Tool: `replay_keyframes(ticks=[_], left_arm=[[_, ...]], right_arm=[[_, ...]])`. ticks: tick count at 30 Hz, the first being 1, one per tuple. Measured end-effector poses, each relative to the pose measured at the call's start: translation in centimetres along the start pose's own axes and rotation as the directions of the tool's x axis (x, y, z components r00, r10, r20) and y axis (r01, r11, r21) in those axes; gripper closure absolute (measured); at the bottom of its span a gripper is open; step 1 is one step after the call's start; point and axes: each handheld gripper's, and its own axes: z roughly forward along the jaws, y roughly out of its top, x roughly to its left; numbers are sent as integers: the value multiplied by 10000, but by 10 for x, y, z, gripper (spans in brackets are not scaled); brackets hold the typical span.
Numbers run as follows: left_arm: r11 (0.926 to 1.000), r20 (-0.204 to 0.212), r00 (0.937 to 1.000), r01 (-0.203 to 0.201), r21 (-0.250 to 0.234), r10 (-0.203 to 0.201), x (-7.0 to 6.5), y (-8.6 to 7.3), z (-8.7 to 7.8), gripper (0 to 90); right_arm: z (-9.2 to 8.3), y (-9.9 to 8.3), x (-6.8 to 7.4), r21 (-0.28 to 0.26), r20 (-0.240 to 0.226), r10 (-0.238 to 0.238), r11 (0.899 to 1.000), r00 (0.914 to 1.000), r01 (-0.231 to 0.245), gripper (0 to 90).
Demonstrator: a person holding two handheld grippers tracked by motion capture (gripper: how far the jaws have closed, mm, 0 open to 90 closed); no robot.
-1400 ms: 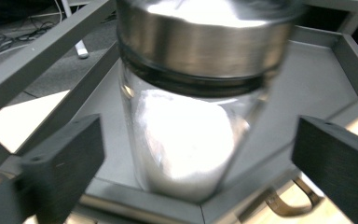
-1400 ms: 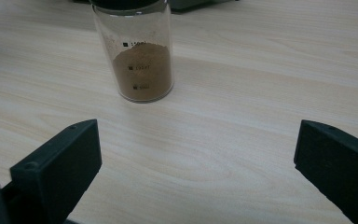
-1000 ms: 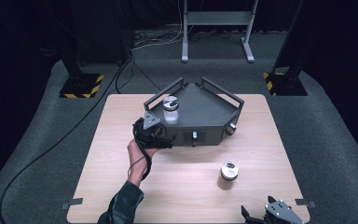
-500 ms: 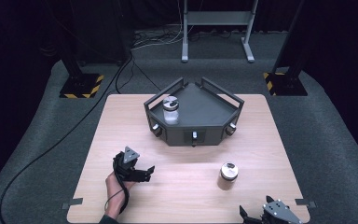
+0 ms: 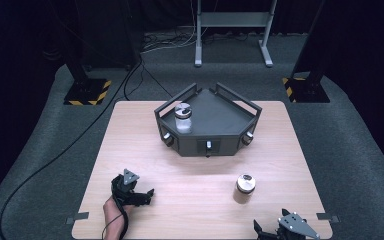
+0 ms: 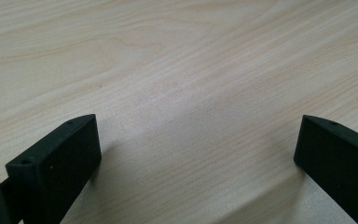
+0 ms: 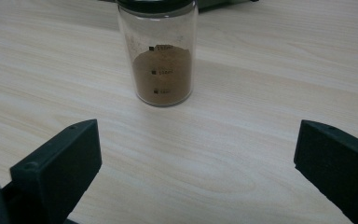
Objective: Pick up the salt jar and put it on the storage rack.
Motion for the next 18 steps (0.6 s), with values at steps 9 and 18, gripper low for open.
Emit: replay_keyframes(ticks=[9,18], left_arm=[[10000,21,10000,-42,-25,42,1,0,0,3],[10000,5,10000,-46,-37,46,1,-1,0,4]], right_arm=[[-1,0,4,-44,230,-22,10000,9997,23,0],[-2,6,10,-89,198,-238,9997,9995,239,0]])
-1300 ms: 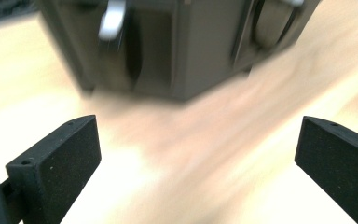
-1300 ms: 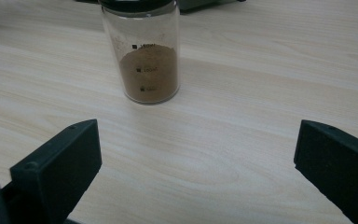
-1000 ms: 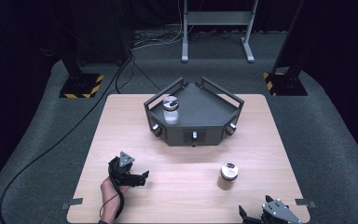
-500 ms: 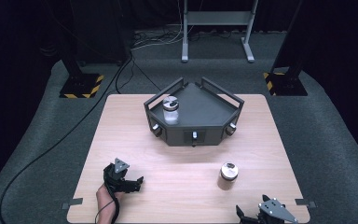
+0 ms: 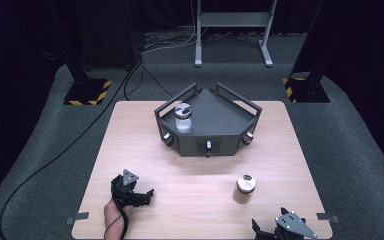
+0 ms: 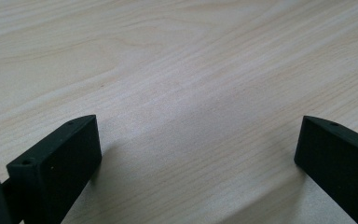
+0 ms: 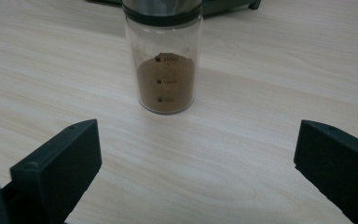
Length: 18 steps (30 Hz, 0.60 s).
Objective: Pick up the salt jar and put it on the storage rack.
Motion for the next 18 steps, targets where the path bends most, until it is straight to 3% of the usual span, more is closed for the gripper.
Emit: replay_keyframes(ticks=[18], left_arm=[[10000,-17,10000,-7,-10,7,0,0,0,7]], right_arm=[[-2,10,11,122,275,-242,9996,9993,239,0]])
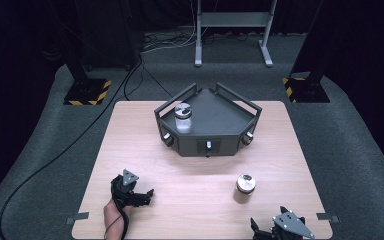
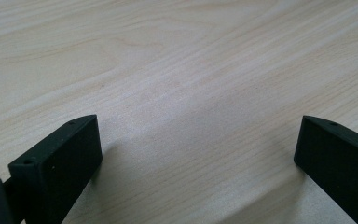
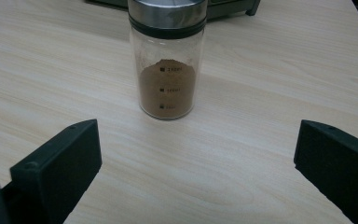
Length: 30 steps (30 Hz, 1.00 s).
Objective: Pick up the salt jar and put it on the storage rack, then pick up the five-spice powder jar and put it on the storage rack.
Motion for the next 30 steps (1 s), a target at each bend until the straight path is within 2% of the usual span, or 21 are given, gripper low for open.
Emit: replay_keyframes(ticks=[3,6,10,21,30], left_arm=[[10000,-8,10000,-23,15,23,0,0,0,7],[10000,-2,10000,-10,1,10,0,-1,-1,8],[10000,7,10000,-11,22,11,0,0,-1,7],[10000,7,10000,-16,-1,16,0,-1,-1,10],[10000,8,10000,-19,12,19,0,0,-1,10]], right_arm=[[-1,3,1,12,-10,-5,10000,10000,5,0],[-4,3,4,-194,18,-34,9998,10000,35,0],[-2,4,5,-45,-3,-136,9999,9999,136,0],[-6,6,6,-195,62,-184,9996,9998,185,0],[-3,9,8,-57,18,-292,9996,9996,292,0]])
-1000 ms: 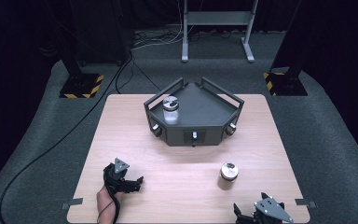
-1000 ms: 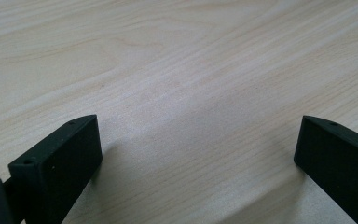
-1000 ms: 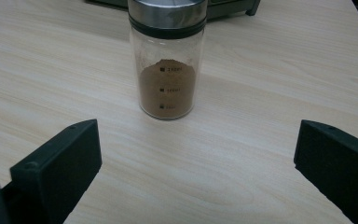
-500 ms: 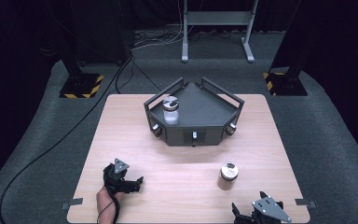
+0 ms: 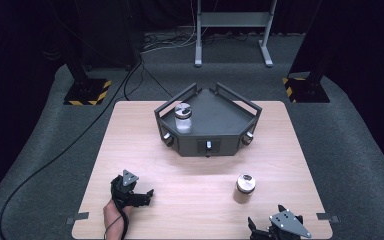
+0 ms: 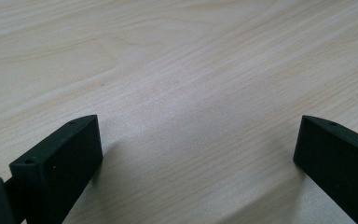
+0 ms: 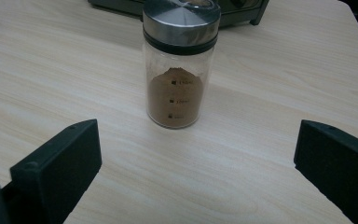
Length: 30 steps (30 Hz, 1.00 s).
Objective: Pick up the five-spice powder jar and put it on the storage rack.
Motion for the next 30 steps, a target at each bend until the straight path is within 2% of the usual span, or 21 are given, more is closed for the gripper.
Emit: replay_keyframes(ticks=[5,11,18,22,27,30], left_arm=[[10000,7,10000,-17,-19,17,0,0,0,13],[10000,8,10000,-10,-15,10,0,0,0,12],[10000,11,10000,10,-2,-10,0,0,0,10],[10000,10,10000,6,-5,-6,0,0,0,10],[10000,11,10000,7,-4,-7,0,0,0,10],[10000,17,10000,1,-4,-1,0,0,0,10]], right_arm=[[-3,0,4,-209,242,-26,9998,9997,31,0],[1,2,6,-81,517,-82,9999,9986,86,0],[19,9,-2,294,204,88,9995,9998,-94,0],[35,10,-10,313,-305,386,9988,9988,-376,0],[57,12,-5,413,-560,184,9990,9983,-161,0],[69,14,-6,489,-721,260,9986,9971,-225,0]])
